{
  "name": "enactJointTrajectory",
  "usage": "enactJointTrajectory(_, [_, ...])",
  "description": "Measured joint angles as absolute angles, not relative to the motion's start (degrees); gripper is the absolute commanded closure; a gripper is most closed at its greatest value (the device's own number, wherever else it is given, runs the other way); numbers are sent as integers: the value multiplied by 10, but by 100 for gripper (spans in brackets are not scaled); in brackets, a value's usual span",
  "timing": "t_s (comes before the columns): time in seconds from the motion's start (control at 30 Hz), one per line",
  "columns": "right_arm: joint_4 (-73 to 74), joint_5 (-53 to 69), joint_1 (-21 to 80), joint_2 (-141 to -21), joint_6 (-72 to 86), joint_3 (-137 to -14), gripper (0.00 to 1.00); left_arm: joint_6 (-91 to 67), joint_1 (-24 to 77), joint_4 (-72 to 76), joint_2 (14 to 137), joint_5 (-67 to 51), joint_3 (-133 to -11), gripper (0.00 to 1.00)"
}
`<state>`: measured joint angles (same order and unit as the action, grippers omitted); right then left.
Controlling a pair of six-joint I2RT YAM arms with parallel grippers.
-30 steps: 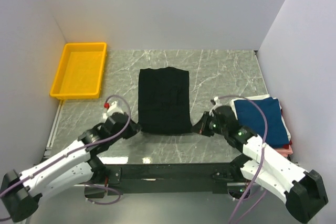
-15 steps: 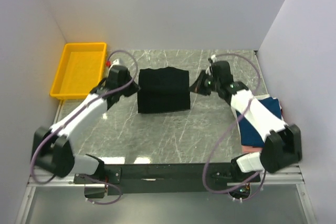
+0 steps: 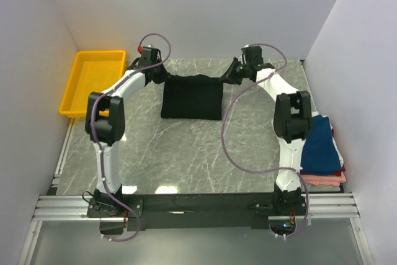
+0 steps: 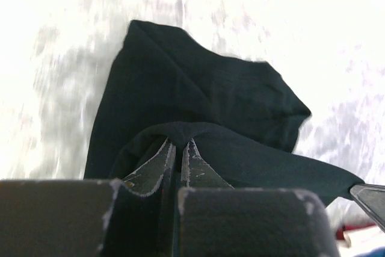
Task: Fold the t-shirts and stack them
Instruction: Fold the tshirt
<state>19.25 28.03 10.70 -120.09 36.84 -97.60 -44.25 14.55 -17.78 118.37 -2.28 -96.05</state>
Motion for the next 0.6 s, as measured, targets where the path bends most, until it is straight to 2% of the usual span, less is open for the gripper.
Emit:
enactJointTrajectory(0.17, [191, 308, 93, -1323, 383, -1094, 100, -437, 122, -166, 1299, -62, -1062, 98])
enactJointTrajectory(0.23, [186, 318, 88, -1366, 392, -1134, 89, -437, 114, -161, 1340, -82, -1098, 81])
enactJointTrajectory(0.27, [187, 324, 86, -1387, 397, -1153, 80, -437, 109, -159, 1354, -91, -1112, 65])
enactJointTrajectory(0.3, [187, 327, 84, -1405, 402, -1171, 61, -435, 104, -154, 1369, -98, -1127, 46])
enactJointTrajectory(0.4, [190, 326, 76, -1439, 411, -1207, 42, -438, 91, -140, 1386, -117, -1141, 29])
enactJointTrajectory(0.5, [197, 320, 66, -1440, 411, -1212, 34, -441, 79, -117, 1382, -125, -1137, 18])
enactJointTrajectory(0.6, [196, 294, 61, -1411, 401, -1179, 33, -442, 69, -89, 1346, -121, -1086, 19])
